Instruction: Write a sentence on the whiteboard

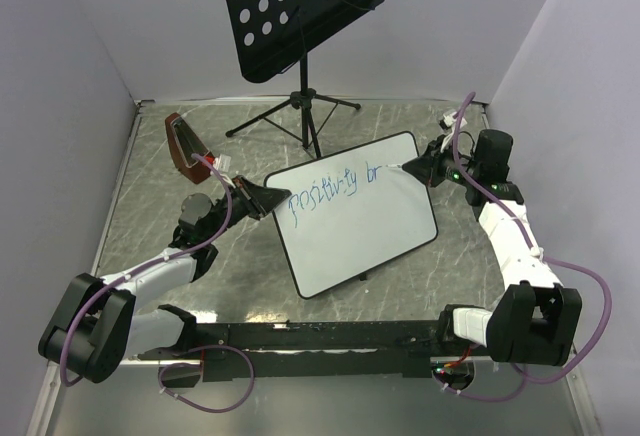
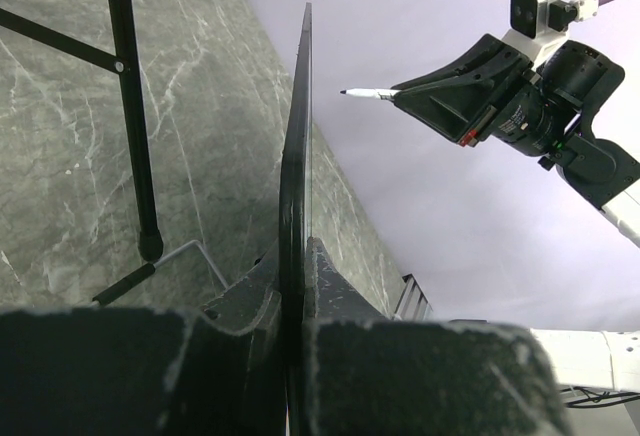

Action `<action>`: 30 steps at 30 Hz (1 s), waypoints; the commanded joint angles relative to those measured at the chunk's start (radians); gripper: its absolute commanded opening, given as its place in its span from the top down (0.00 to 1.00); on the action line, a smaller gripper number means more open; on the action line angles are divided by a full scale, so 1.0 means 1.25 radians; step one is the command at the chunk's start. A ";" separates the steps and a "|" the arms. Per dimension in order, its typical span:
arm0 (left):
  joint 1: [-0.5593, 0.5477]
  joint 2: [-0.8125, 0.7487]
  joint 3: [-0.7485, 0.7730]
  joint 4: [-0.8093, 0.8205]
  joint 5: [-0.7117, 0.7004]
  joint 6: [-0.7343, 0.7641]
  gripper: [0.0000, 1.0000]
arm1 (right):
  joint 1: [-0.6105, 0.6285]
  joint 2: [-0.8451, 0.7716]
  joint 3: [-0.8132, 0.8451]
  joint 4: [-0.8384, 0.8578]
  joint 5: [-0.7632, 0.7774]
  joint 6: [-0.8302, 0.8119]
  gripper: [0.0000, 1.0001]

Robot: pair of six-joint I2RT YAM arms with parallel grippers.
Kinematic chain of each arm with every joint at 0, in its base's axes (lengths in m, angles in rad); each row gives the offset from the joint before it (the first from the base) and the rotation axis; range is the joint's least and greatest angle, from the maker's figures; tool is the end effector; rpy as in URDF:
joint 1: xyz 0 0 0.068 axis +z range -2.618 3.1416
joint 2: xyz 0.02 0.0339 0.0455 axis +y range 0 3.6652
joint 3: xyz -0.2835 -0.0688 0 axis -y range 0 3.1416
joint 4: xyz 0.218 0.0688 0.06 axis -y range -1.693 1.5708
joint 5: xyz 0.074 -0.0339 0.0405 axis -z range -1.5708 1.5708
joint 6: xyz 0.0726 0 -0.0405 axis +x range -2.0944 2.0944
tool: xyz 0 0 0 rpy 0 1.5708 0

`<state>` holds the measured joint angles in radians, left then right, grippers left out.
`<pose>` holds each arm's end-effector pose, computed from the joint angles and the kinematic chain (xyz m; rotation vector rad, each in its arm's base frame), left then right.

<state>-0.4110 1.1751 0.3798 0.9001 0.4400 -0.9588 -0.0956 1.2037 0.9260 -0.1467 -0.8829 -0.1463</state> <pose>0.2123 -0.1263 0.2760 -0.0502 1.6485 -1.4018 0.2580 0.0316 0.3266 -0.5989 1.7988 0.7094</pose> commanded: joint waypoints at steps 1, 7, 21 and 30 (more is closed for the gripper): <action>-0.003 -0.020 0.007 0.094 0.015 0.025 0.99 | -0.009 -0.013 -0.011 0.050 -0.029 -0.002 1.00; -0.004 -0.018 0.003 0.101 0.014 0.022 0.99 | -0.013 -0.019 -0.019 0.057 -0.034 -0.003 1.00; -0.004 -0.023 0.001 0.105 0.011 0.020 0.99 | -0.013 -0.013 -0.041 0.070 -0.057 -0.014 1.00; -0.004 -0.030 -0.001 0.110 0.011 0.012 0.99 | -0.009 0.004 -0.036 0.072 -0.044 -0.007 1.00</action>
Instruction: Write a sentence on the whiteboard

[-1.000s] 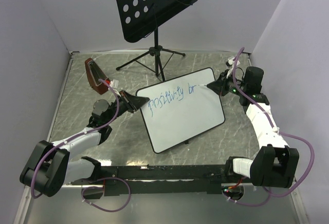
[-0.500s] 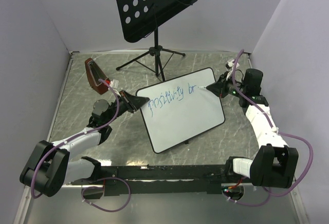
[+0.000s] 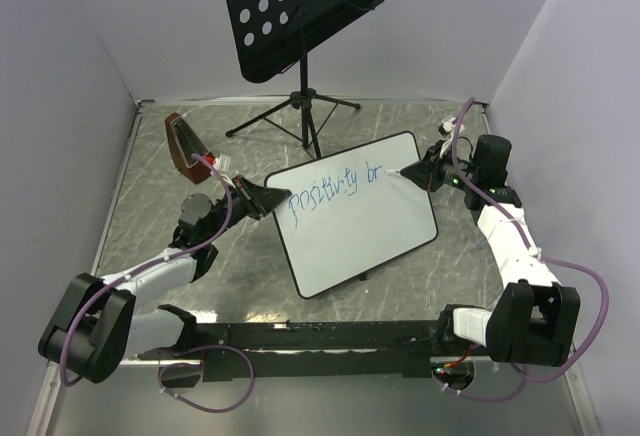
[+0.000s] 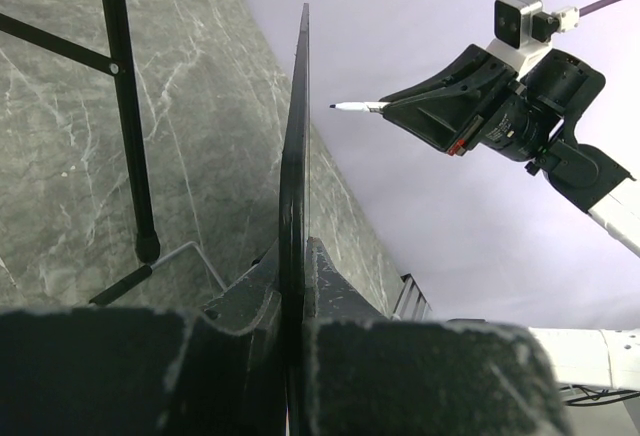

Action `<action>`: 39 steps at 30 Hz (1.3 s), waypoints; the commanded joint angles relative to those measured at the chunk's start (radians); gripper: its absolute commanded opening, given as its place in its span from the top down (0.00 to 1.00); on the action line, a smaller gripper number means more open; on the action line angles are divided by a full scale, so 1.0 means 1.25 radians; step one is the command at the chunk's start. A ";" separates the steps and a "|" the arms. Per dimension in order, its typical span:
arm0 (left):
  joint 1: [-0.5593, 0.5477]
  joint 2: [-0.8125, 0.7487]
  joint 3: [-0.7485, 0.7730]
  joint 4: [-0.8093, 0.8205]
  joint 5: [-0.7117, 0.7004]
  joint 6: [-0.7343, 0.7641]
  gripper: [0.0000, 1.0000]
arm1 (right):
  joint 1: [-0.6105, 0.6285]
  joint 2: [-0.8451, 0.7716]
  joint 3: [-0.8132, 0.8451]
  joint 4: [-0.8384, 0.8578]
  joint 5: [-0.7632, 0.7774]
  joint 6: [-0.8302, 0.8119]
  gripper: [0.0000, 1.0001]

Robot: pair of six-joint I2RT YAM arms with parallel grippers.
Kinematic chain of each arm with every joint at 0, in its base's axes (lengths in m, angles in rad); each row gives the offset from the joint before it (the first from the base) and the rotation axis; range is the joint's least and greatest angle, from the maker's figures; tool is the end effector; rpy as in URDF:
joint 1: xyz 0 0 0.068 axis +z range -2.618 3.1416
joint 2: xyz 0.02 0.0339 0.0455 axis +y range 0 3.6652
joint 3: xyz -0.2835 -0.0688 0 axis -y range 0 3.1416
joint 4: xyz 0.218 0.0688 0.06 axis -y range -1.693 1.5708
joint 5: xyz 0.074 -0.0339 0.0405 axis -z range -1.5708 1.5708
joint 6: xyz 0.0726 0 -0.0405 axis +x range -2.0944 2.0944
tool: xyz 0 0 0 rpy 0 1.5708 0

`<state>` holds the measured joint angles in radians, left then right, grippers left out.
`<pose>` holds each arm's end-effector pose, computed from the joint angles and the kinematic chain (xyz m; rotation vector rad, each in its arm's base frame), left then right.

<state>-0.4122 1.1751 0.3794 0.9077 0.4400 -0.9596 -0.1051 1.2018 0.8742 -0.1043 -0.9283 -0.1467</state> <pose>0.2120 -0.1265 0.2770 -0.0469 1.6415 -1.4045 0.2549 0.0316 0.3154 -0.6146 1.7888 0.7498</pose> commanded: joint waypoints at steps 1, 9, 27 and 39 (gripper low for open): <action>-0.003 -0.031 0.000 0.103 0.010 0.013 0.99 | -0.002 0.013 0.008 0.040 -0.007 -0.005 1.00; -0.002 -0.028 -0.008 0.112 0.012 0.010 0.99 | 0.014 0.052 0.025 0.047 0.009 0.006 1.00; -0.003 -0.018 -0.014 0.125 0.016 0.008 0.99 | 0.030 0.076 0.037 0.043 0.070 0.015 1.00; -0.003 -0.006 -0.011 0.137 0.020 0.007 0.99 | 0.035 0.082 0.057 0.072 0.096 0.052 1.00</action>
<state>-0.4114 1.1755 0.3477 0.9291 0.4294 -0.9825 -0.0738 1.2942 0.8902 -0.0765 -0.8303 -0.0959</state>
